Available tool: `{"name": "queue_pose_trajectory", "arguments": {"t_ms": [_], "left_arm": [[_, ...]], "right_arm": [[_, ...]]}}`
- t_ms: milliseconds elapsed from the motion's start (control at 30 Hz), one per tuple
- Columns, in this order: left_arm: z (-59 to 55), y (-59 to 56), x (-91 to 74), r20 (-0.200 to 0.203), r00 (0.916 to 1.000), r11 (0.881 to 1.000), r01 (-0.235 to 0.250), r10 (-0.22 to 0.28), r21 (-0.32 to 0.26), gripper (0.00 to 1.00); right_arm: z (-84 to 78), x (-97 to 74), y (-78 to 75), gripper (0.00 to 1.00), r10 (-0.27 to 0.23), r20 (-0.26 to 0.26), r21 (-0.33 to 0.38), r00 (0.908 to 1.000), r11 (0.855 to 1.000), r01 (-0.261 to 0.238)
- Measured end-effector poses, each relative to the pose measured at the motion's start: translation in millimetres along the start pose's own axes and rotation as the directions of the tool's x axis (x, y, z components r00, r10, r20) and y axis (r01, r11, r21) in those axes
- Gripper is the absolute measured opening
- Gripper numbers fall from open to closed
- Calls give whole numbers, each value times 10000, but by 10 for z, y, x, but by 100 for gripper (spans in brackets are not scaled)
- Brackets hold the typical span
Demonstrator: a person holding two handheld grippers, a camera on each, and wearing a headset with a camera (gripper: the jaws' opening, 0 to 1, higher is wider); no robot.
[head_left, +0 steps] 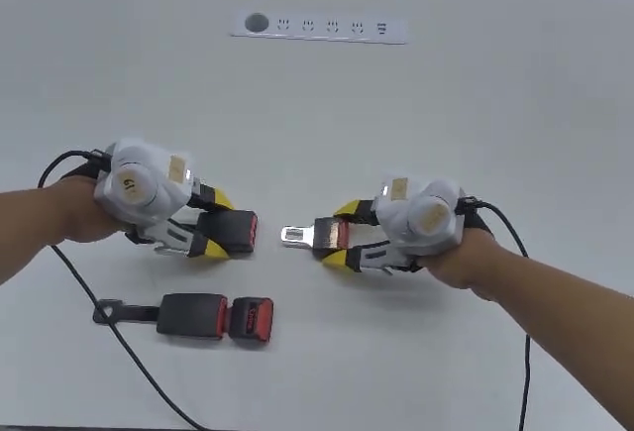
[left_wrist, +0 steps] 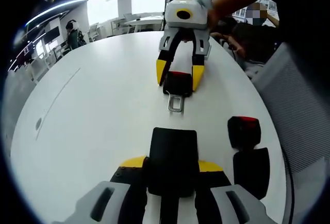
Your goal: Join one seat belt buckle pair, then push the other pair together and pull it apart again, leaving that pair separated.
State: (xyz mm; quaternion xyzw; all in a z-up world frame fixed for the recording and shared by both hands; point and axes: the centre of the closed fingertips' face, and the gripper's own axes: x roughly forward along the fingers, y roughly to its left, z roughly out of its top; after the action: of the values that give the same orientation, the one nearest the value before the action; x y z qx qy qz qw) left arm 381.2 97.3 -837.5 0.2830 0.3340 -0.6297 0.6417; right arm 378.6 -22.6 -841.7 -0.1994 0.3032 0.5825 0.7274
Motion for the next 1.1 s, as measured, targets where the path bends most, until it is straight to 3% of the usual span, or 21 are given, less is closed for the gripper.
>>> {"name": "queue_pose_trajectory", "arguments": {"t_ms": [567,1100], "left_arm": [[4,-3,-1,47,10000,9999,-20,21,-121,36],[3,-6,0,-102,9999,9999,-40,38,-117,36]], "right_arm": [[-310,-373,-68,37,-252,252,139,9994,9996,248],[-563,-648,-122,37,-330,10,353,9995,9988,329]]}}
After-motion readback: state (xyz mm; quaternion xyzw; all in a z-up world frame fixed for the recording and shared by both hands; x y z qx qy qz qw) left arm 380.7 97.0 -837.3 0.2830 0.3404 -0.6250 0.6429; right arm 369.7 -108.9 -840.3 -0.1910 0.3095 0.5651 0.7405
